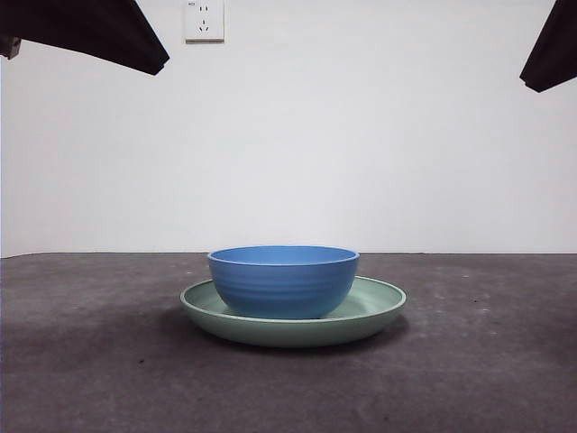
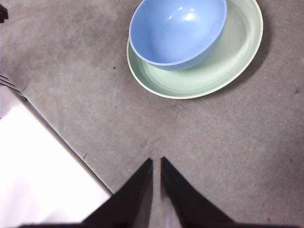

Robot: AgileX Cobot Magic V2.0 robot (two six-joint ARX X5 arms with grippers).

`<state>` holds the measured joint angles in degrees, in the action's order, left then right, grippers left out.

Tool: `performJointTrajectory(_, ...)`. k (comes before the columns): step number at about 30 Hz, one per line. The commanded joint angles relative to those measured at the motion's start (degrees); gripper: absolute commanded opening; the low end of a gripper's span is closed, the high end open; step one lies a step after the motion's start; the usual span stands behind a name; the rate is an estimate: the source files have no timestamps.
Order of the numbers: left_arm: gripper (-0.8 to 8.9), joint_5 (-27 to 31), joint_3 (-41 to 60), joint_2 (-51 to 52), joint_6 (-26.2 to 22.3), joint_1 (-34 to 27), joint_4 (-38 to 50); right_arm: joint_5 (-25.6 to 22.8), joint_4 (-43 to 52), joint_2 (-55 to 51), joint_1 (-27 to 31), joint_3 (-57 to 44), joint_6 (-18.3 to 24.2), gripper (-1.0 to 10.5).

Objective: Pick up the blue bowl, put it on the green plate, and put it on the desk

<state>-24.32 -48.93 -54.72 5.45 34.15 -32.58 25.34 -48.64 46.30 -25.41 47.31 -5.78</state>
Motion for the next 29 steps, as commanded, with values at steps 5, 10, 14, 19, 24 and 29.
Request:
performJointTrajectory(5, 0.09, -0.22, -0.46, -0.31, -0.31, 0.33, 0.87, 0.15, 1.05, 0.33, -0.28, 0.37, 0.48, 0.1)
performJointTrajectory(10, 0.09, -0.22, -0.46, -0.31, -0.31, 0.33, 0.9, 0.15, 1.05, 0.33, -0.28, 0.37, 0.48, 0.1)
performJointTrajectory(14, 0.09, -0.22, -0.46, -0.31, -0.31, 0.33, 0.9, 0.15, 1.07, 0.33, -0.28, 0.37, 0.48, 0.1)
performJointTrajectory(19, 0.09, -0.22, -0.46, -0.17, -0.28, 0.33, 0.85, 0.15, 1.07, 0.33, -0.28, 0.37, 0.48, 0.1)
performJointTrajectory(24, 0.09, 0.76, -0.46, 3.89, -7.08, -1.99, 1.7, 0.15, 1.07, 0.33, -0.28, 0.37, 0.48, 0.1)
performJointTrajectory(29, 0.09, 8.83, 0.28, 11.45, -8.15, -11.21, 8.7, 0.15, 1.07, 0.33, -0.28, 0.37, 0.48, 0.1)
